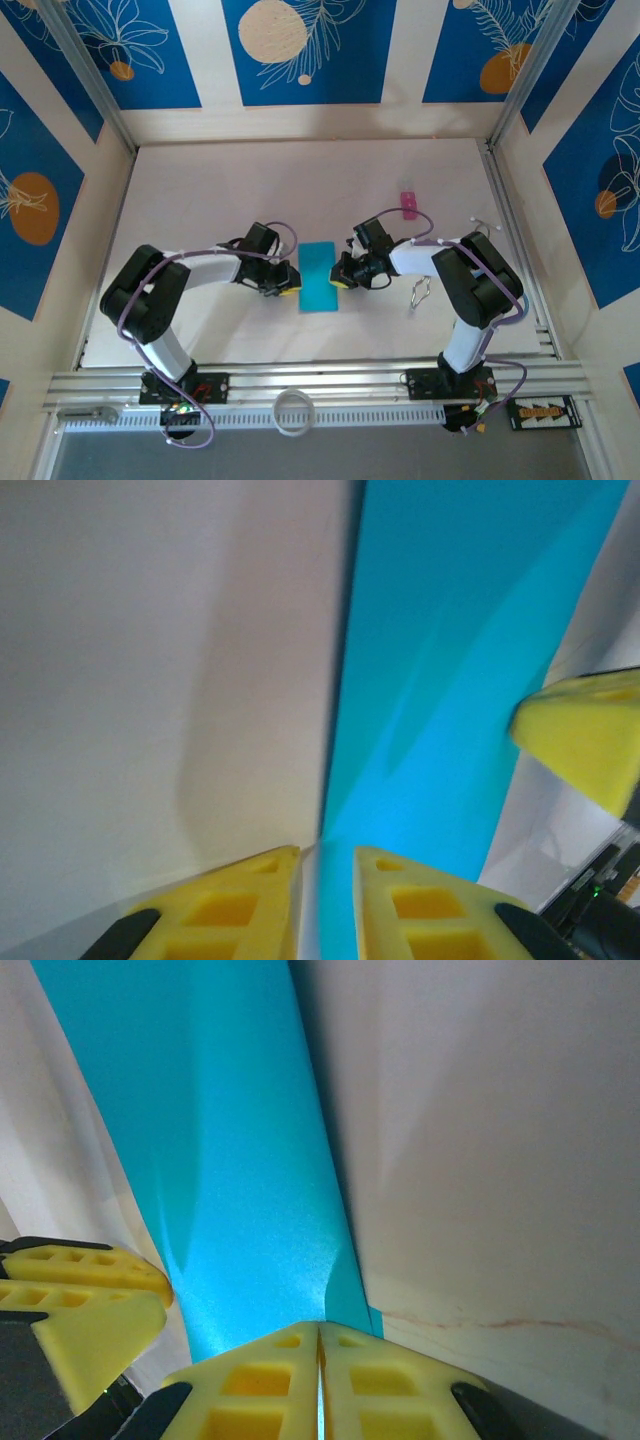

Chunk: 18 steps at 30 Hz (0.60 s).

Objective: Fold a paper plane with a square sheet of paper (pick it up from the middle)
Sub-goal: Third fold the triangle at the center of the table.

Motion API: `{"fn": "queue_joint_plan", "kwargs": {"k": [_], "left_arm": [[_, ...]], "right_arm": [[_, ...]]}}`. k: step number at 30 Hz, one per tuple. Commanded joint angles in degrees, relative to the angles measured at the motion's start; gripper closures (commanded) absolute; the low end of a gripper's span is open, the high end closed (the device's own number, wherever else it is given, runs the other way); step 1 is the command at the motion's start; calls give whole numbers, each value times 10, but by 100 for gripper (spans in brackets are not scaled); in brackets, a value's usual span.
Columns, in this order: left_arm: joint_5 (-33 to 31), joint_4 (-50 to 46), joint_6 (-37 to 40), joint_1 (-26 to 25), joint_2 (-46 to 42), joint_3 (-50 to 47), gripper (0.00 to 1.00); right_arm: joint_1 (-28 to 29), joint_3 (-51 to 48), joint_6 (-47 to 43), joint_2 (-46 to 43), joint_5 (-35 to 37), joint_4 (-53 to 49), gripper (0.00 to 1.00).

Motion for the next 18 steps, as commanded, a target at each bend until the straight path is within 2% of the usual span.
{"fn": "queue_joint_plan", "kwargs": {"k": [1, 12, 18], "left_arm": [[13, 41, -19, -1, -2, -10, 80], [-12, 14, -12, -1, -4, -14, 75], [11, 27, -8, -1, 8, -10, 79]], "right_arm": [[-3, -14, 8, 22, 23, -32, 90], [-3, -13, 9, 22, 22, -29, 90], [-3, -14, 12, 23, 25, -30, 90]]}}
